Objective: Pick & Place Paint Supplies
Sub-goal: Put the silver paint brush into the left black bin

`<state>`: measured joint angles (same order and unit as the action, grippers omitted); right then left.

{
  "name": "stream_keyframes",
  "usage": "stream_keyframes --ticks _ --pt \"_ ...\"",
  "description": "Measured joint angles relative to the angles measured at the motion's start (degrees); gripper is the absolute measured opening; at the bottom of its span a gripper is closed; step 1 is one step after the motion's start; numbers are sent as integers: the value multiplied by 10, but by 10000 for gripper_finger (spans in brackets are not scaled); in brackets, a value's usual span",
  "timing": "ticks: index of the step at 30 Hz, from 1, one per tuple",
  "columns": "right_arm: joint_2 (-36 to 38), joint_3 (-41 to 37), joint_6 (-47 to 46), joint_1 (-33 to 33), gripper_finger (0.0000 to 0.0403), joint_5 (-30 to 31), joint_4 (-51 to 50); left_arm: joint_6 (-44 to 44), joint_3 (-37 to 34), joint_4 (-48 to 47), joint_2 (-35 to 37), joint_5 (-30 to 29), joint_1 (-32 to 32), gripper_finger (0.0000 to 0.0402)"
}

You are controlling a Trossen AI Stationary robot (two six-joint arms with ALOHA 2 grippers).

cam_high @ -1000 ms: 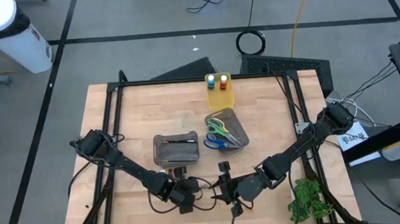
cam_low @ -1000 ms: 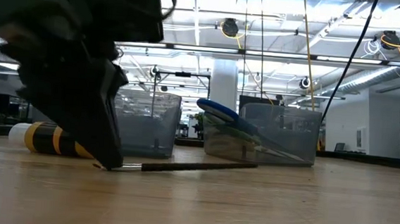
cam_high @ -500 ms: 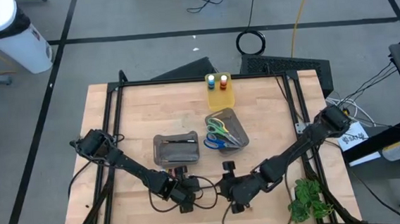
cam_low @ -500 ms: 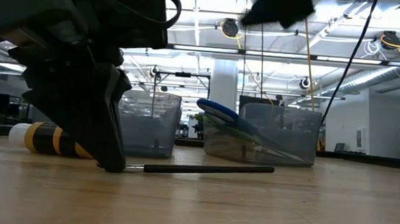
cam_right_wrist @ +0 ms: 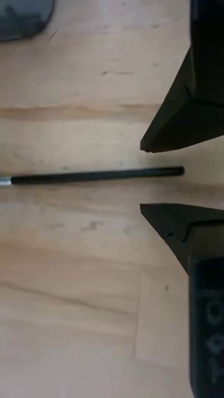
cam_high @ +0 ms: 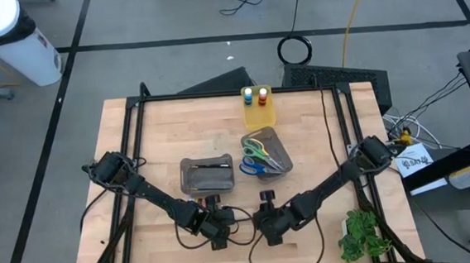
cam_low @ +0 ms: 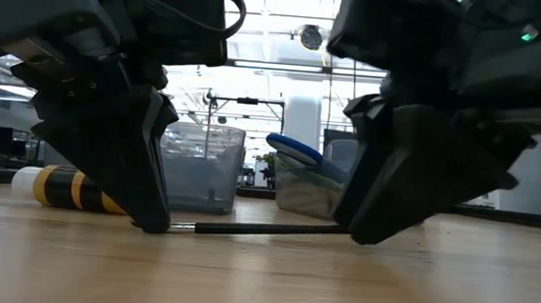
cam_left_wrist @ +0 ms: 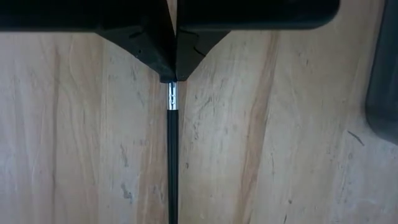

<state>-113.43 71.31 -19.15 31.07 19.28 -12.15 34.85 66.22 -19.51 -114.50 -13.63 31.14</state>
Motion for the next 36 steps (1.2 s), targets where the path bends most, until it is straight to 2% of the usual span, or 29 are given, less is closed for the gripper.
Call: stream_keyframes --ticks 4,8,14,18,22,27,31,36 --pt "0 0 -2 -10 130 -1 -5 0 0 -1 0 1 0 15" --pt "0 0 -2 -12 130 -1 -14 0 0 -1 0 0 0 5" --pt "-5 -13 -47 -18 124 -63 -15 1 0 0 0 1 0 15" --pt "-7 -57 -50 -22 88 -88 16 2 0 0 0 0 0 5" --pt "-8 -102 -45 -23 19 -95 41 2 -1 1 0 1 0 15" --pt "-8 -118 -43 -22 7 -86 51 -15 -1 14 3 -4 0 17" --pt "6 -118 -20 -21 5 -86 83 -42 -3 15 37 -9 0 7" --pt "42 -121 27 -15 3 -77 160 -79 0 28 134 -41 9 7"
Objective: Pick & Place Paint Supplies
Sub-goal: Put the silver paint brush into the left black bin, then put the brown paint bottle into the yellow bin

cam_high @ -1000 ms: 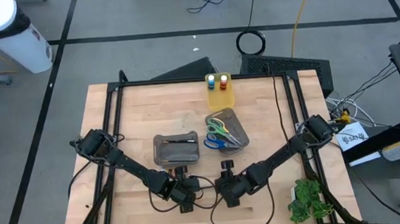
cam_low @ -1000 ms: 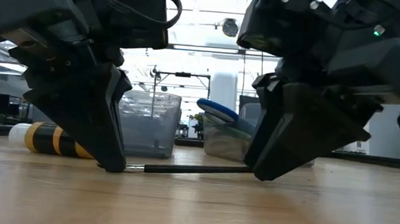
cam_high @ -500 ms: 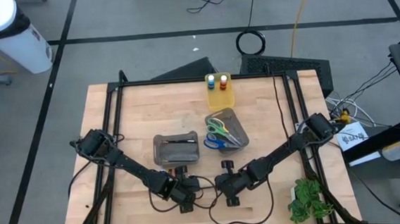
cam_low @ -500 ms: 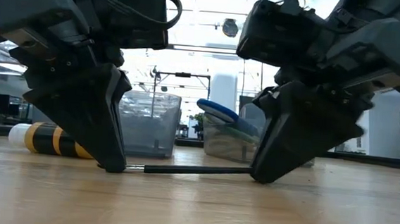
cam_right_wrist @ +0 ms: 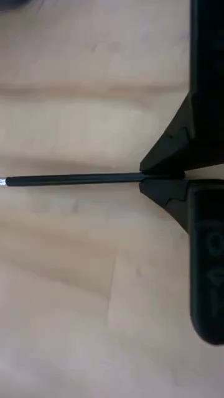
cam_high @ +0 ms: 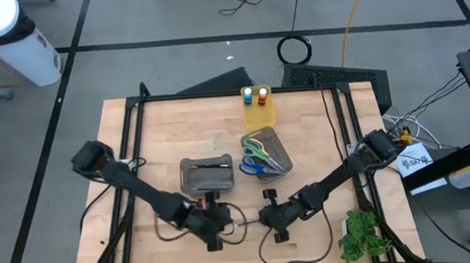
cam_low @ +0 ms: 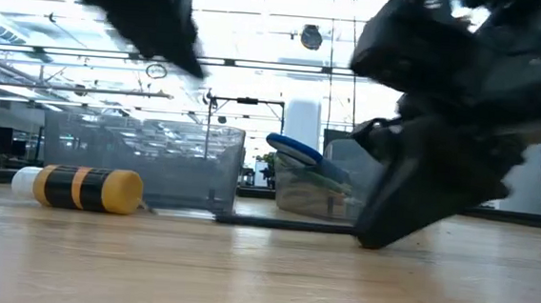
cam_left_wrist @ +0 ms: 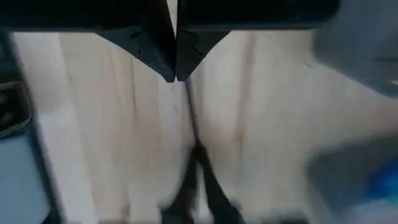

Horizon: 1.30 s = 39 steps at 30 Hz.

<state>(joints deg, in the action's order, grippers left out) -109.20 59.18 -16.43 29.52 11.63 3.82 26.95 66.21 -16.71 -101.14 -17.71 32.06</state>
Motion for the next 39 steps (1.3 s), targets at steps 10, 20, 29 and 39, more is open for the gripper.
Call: stream_keyframes --ticks 10,20,29,39 --pt "31 15 43 3 3 27 133 -72 -1 7 127 -94 54 13" --pt "34 107 94 -112 3 -4 116 -78 0 10 179 -158 66 31" --pt "6 110 92 -211 25 -30 114 -67 0 -9 172 -159 58 31" --pt "-1 110 71 -196 209 -29 162 -33 0 -44 172 -158 63 30"
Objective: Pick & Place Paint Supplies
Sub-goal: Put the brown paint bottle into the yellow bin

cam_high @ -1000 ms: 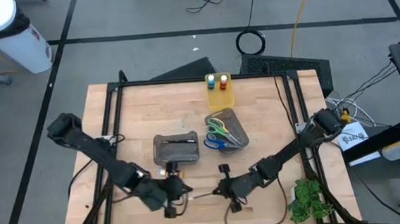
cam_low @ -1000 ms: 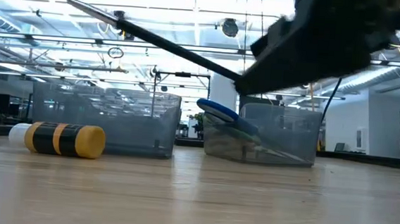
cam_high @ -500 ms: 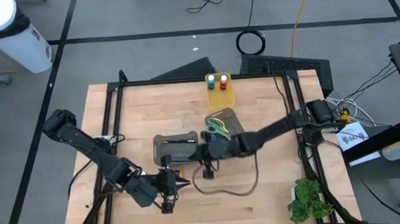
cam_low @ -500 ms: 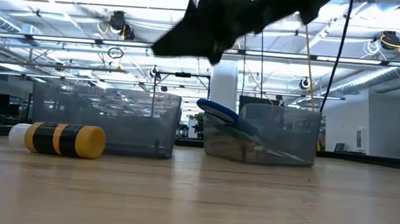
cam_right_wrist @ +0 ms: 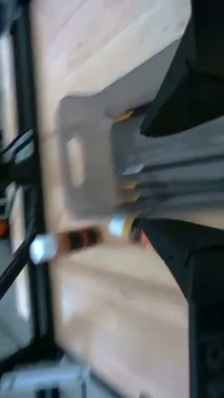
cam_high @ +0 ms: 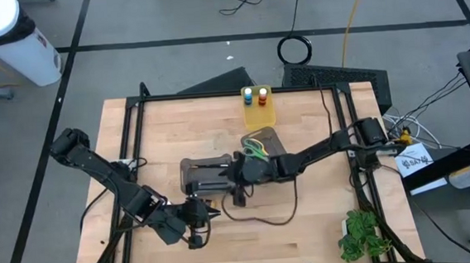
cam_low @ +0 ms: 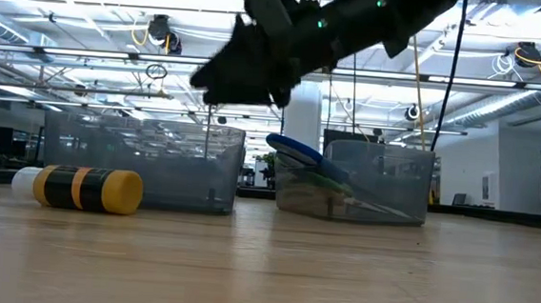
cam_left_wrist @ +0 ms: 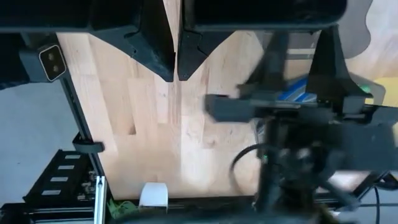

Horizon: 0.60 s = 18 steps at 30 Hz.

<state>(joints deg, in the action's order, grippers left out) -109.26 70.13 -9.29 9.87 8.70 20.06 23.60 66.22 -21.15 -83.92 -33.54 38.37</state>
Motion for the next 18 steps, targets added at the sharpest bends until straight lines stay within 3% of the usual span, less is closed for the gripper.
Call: stream_keyframes --ticks 4,7,14,18 --pt "1 0 18 37 248 -33 48 18 0 -12 0 8 1 30" --pt "1 -3 21 67 258 -32 42 74 1 -75 0 38 7 30" --pt "1 -20 32 118 250 -30 41 343 1 -303 24 -69 91 31" --pt "1 -29 32 122 243 -28 41 483 -4 -422 22 -54 126 31"
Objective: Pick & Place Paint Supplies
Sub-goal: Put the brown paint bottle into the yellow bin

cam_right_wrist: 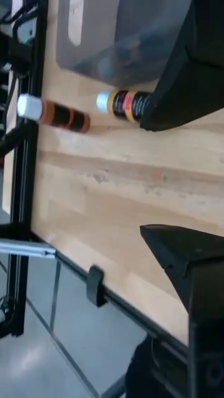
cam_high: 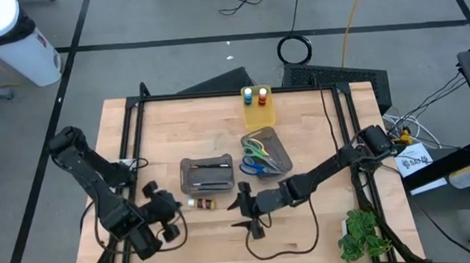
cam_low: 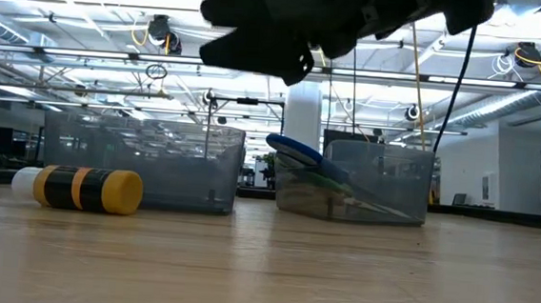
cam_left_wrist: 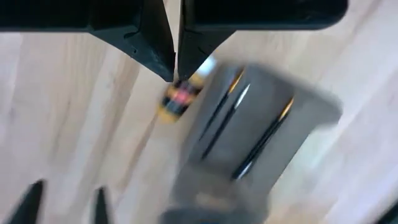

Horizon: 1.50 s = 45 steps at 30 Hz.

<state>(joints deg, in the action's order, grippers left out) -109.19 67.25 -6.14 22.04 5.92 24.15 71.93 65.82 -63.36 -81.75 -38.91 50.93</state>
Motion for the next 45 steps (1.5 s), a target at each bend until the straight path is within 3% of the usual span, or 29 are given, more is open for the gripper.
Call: stream_keyframes --ticks 6,13,18,21,26,29,37,45 --pt "0 -1 -6 -3 237 0 0 146 -30 -54 1 91 46 52" --pt "0 -1 -6 -3 237 0 -4 377 -145 -58 0 89 182 138" --pt "0 -1 -5 -6 237 0 -3 444 -252 64 0 59 239 192" --pt "0 -1 -5 -12 235 0 1 435 -313 166 1 27 240 211" --pt "0 -1 -6 -18 233 0 5 345 -407 370 0 -19 216 224" --pt "0 -1 -6 -18 233 0 5 307 -445 439 2 -42 201 225" --pt "0 -1 -8 -17 231 0 -2 253 -462 446 -1 -147 186 225" --pt "0 -1 -13 -17 226 0 -4 142 -461 499 0 -165 140 225"
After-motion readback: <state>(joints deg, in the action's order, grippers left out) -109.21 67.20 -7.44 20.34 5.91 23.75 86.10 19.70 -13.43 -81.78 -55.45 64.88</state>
